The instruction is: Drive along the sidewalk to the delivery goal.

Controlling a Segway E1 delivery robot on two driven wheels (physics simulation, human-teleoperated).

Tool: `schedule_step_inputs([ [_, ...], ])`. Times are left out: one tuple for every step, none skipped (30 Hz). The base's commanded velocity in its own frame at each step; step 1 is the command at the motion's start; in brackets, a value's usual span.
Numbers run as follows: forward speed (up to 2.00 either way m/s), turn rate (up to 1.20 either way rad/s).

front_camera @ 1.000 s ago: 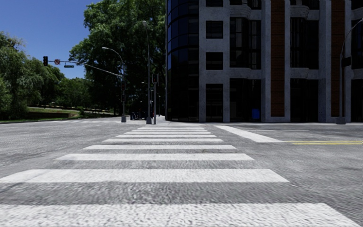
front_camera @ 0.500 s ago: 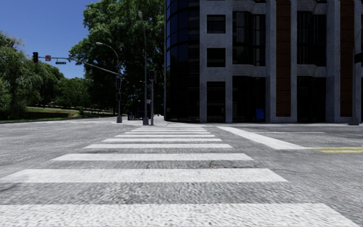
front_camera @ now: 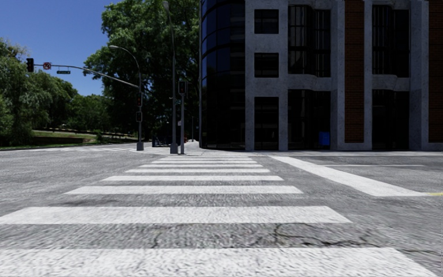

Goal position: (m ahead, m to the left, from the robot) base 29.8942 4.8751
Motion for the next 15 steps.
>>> schedule_step_inputs([
  [2.0, 0.0],
  [2.0, 0.0],
  [2.0, 0.0],
  [2.0, 0.0],
  [2.0, 0.0],
  [2.0, 0.0],
  [2.0, 0.0],
  [2.0, 0.0],
  [2.0, 0.0],
  [2.0, 0.0],
  [2.0, 0.0],
  [2.0, 0.0],
  [2.0, 0.0],
  [2.0, 0.0],
  [2.0, 0.0],
])
